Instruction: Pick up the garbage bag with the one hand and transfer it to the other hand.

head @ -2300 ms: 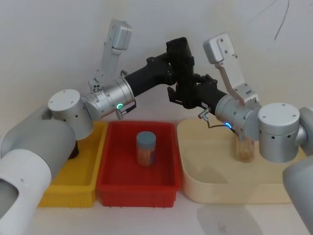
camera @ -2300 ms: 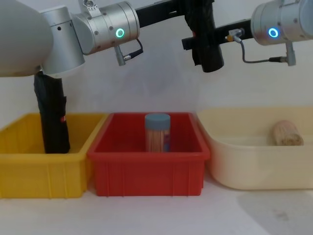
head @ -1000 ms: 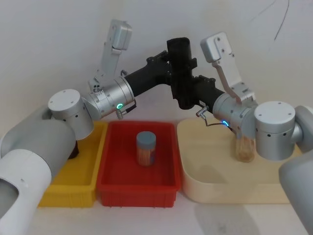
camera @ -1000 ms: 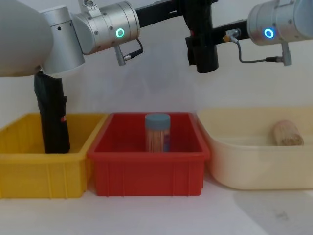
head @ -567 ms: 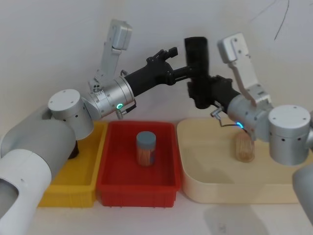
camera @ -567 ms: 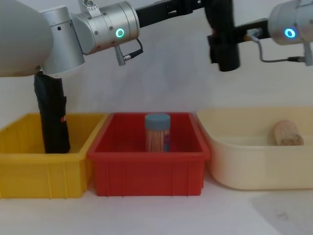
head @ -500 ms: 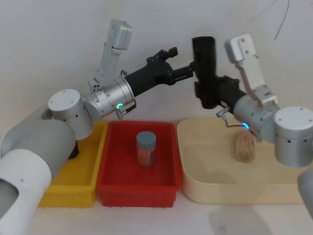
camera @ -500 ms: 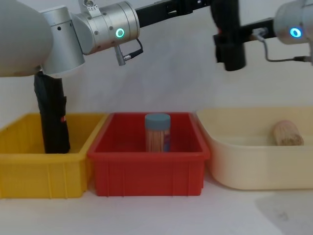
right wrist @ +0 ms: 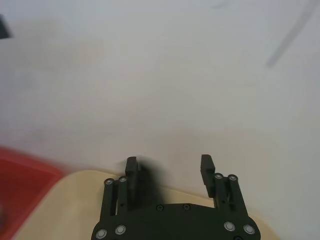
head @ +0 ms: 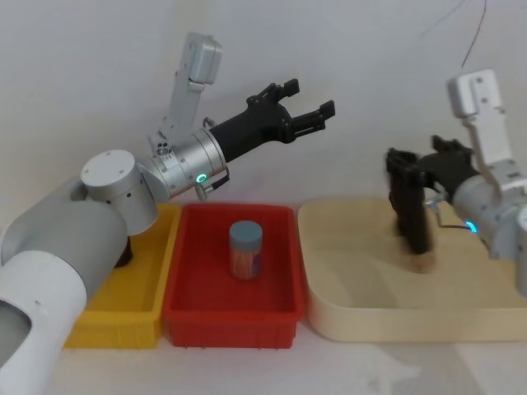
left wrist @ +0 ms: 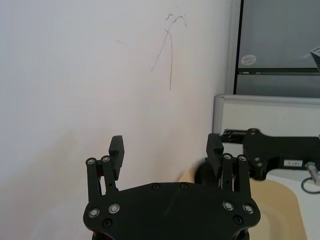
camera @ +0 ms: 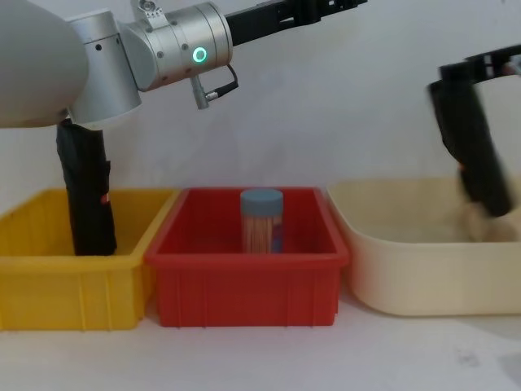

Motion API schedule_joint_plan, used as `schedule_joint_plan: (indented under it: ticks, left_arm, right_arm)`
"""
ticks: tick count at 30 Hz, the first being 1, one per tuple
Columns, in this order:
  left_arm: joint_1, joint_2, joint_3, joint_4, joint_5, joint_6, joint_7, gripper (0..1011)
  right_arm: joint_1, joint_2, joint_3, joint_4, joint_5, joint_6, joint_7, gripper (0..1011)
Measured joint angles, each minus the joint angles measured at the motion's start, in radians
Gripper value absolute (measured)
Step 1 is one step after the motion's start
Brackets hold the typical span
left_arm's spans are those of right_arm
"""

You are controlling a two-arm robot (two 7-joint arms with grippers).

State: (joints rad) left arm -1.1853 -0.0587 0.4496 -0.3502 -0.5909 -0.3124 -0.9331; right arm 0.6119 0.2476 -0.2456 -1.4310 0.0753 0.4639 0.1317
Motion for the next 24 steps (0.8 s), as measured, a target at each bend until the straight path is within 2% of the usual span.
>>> schedule_joint_plan:
  ticks: [1, 2, 5, 10, 24]
  left_arm:
    - [0.0, 0.0, 0.0, 0.0, 0.0, 0.0, 0.0, 1001]
    - [0.0, 0.0, 0.0, 0.0, 0.0, 0.0, 0.0, 1001]
    - [0.0, 0.0, 0.0, 0.0, 0.0, 0.0, 0.0, 1001]
    - [0.0, 0.0, 0.0, 0.0, 0.0, 0.0, 0.0, 1001]
    - [0.0, 0.0, 0.0, 0.0, 0.0, 0.0, 0.0, 1001]
  right_arm:
    - [-0.014, 0.006, 0.014, -0.015, 0.0, 0.007, -0.009, 774]
    - [-0.02, 0.008, 0.02, -0.021, 0.0, 0.011, -0.013, 774]
    - [-0.035, 0.015, 0.036, -0.038, -0.001, 0.022, -0.024, 899]
    - [-0.063, 0.026, 0.064, -0.067, -0.001, 0.039, -0.043, 1001]
    - [-0.098, 0.041, 0.1, -0.104, -0.002, 0.061, -0.068, 1004]
